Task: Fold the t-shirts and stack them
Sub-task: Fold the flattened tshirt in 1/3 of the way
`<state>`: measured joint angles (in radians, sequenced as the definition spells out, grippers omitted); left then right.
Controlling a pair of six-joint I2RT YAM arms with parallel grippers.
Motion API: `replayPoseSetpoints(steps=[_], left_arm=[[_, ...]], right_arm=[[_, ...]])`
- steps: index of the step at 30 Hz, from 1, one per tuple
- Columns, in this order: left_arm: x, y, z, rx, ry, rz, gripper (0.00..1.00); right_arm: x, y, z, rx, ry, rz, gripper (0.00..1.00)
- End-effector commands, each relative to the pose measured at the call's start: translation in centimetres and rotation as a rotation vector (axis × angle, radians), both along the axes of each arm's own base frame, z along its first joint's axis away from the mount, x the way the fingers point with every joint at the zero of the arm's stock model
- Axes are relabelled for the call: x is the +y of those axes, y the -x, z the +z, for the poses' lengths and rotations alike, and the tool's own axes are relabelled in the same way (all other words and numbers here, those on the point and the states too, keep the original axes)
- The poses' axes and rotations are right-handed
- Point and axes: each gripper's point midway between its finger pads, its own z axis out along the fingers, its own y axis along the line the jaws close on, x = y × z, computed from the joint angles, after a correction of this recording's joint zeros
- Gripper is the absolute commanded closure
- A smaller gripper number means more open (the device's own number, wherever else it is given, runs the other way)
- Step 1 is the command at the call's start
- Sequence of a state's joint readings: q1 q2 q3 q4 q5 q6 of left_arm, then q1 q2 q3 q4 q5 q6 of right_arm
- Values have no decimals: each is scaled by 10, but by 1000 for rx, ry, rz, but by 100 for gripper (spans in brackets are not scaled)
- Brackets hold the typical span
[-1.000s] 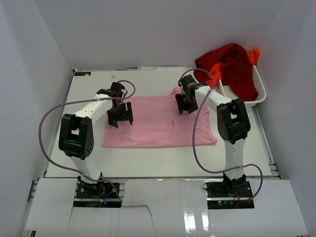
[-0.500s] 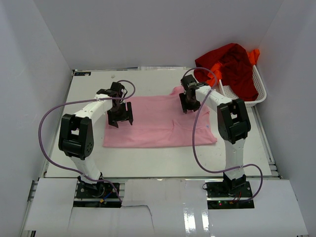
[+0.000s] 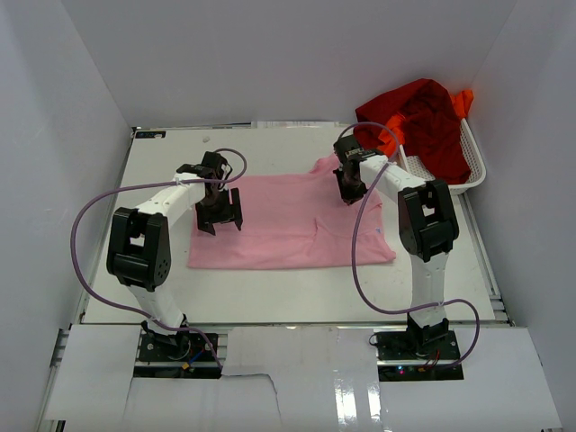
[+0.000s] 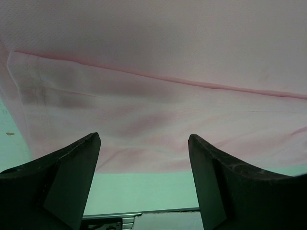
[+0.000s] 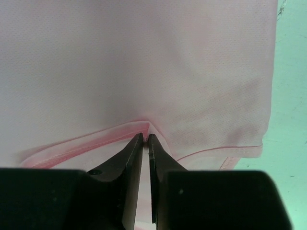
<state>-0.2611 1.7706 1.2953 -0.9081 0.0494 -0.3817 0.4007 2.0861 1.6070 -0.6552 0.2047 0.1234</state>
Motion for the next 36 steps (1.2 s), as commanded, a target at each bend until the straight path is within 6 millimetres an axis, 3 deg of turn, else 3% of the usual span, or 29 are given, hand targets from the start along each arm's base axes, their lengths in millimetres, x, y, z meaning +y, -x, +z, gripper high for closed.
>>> replayPoseSetpoints(steps=[1, 3, 4, 26, 29, 33, 36], left_arm=[[-2, -3, 18, -65, 24, -9, 15], [-2, -3, 18, -66, 22, -10, 15], [-2, -3, 18, -64, 22, -12, 15], [-1, -1, 17, -60, 20, -11, 15], [-1, -1, 17, -59, 17, -11, 15], [0, -1, 17, -63, 17, -10, 15], [1, -1, 17, -61, 10, -10, 15]], right_arm=[[-2, -2, 11, -18, -22, -5, 84], [-2, -1, 9, -10, -27, -8, 84], [-2, -1, 8, -6, -29, -10, 92], [-13, -37, 27, -75, -59, -39, 92], [-12, -40, 21, -68, -60, -31, 85], [-13, -43, 10, -60, -47, -30, 63], [-15, -47, 18, -102, -42, -52, 53]])
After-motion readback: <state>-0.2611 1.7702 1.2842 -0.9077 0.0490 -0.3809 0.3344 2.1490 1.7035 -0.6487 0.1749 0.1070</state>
